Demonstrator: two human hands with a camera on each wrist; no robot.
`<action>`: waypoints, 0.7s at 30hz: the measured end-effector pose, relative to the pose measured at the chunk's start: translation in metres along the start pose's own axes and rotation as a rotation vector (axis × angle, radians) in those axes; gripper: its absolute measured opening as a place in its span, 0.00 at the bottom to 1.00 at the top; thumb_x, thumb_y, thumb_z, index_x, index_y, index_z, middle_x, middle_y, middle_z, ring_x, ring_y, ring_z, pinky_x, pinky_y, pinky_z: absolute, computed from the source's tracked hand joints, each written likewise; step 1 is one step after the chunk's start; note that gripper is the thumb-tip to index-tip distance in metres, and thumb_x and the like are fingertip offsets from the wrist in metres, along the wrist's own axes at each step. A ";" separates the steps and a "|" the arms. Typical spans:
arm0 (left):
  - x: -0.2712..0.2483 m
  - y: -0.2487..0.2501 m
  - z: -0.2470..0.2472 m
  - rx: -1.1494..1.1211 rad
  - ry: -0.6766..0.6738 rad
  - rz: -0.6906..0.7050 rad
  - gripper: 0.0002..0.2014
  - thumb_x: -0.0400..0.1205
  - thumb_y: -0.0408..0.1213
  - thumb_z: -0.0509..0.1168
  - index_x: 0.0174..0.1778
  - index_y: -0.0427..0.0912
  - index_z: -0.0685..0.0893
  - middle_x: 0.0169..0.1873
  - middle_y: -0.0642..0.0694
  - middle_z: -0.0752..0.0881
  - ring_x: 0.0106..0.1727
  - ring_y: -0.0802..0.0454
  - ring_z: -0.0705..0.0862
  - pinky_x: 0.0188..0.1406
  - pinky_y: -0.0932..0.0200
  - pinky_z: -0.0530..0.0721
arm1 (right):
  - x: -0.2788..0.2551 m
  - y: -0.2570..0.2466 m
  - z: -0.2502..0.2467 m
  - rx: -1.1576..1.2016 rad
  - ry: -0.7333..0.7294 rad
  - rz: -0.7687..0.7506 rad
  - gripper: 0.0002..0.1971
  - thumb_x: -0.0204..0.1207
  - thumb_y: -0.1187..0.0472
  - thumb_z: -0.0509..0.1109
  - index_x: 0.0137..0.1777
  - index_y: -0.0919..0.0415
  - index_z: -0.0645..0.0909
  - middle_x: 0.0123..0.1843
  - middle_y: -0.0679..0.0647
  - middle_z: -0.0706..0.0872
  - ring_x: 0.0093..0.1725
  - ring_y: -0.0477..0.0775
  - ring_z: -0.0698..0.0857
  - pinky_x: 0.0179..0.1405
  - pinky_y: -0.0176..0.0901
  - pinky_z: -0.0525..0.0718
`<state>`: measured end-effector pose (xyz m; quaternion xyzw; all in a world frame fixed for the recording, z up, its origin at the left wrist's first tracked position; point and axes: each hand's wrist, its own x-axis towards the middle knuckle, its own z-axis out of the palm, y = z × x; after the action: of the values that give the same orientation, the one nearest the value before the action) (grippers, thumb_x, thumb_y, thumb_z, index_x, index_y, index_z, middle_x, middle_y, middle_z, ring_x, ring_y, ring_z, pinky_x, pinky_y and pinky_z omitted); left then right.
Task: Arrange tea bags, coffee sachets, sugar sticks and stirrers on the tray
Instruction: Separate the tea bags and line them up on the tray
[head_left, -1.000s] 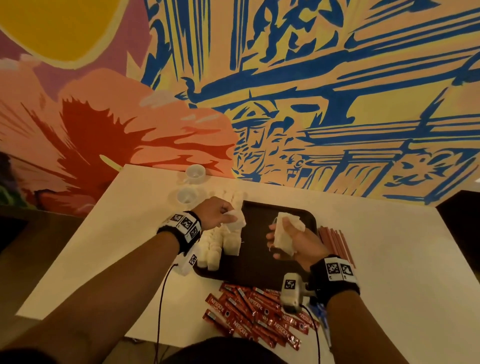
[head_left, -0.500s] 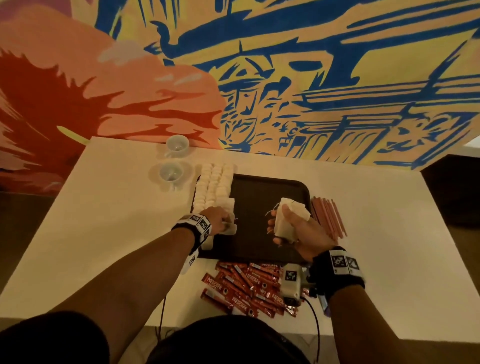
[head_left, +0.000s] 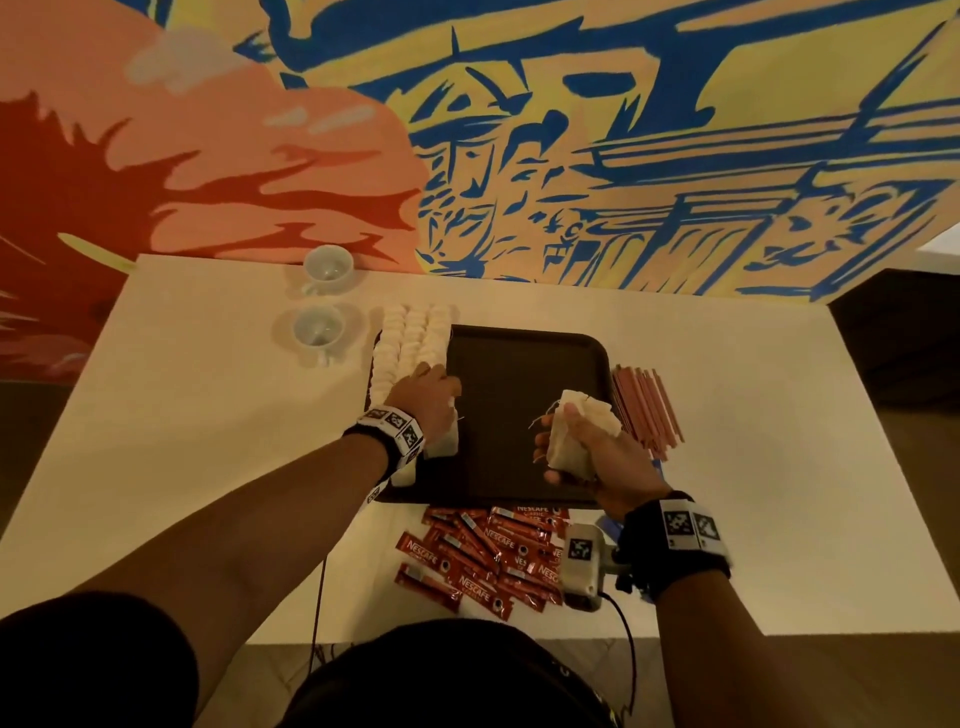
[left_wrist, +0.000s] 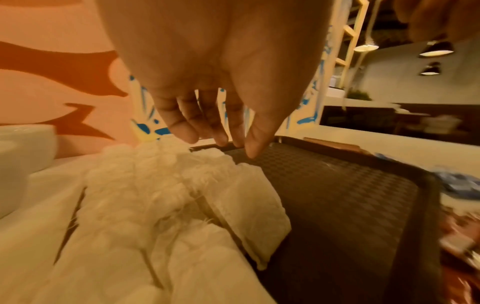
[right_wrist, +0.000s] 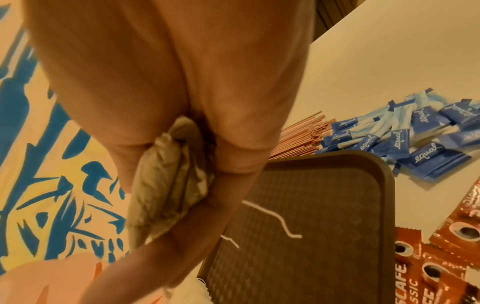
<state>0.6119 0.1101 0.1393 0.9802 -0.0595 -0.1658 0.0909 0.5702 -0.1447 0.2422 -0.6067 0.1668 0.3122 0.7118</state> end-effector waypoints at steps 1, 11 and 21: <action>0.001 0.003 0.003 0.058 0.010 0.078 0.17 0.83 0.43 0.66 0.69 0.51 0.80 0.69 0.47 0.77 0.72 0.45 0.72 0.67 0.46 0.77 | 0.000 -0.001 -0.001 -0.003 0.004 -0.002 0.21 0.87 0.49 0.64 0.63 0.69 0.83 0.51 0.64 0.89 0.48 0.61 0.89 0.35 0.49 0.90; 0.011 0.020 0.016 0.704 -0.285 0.536 0.26 0.83 0.47 0.68 0.78 0.51 0.75 0.80 0.45 0.71 0.86 0.40 0.59 0.82 0.28 0.54 | 0.000 -0.003 -0.006 -0.009 0.020 0.010 0.19 0.87 0.48 0.64 0.60 0.64 0.85 0.52 0.63 0.90 0.50 0.60 0.90 0.40 0.51 0.90; 0.007 0.010 0.011 0.711 -0.321 0.560 0.21 0.84 0.47 0.66 0.73 0.50 0.80 0.75 0.45 0.77 0.81 0.42 0.67 0.80 0.28 0.56 | 0.001 0.002 -0.014 0.009 0.016 0.012 0.21 0.87 0.47 0.64 0.64 0.65 0.83 0.54 0.63 0.89 0.51 0.61 0.90 0.39 0.51 0.89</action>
<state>0.6142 0.0976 0.1292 0.8587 -0.3876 -0.2536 -0.2191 0.5716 -0.1579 0.2375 -0.6051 0.1776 0.3110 0.7111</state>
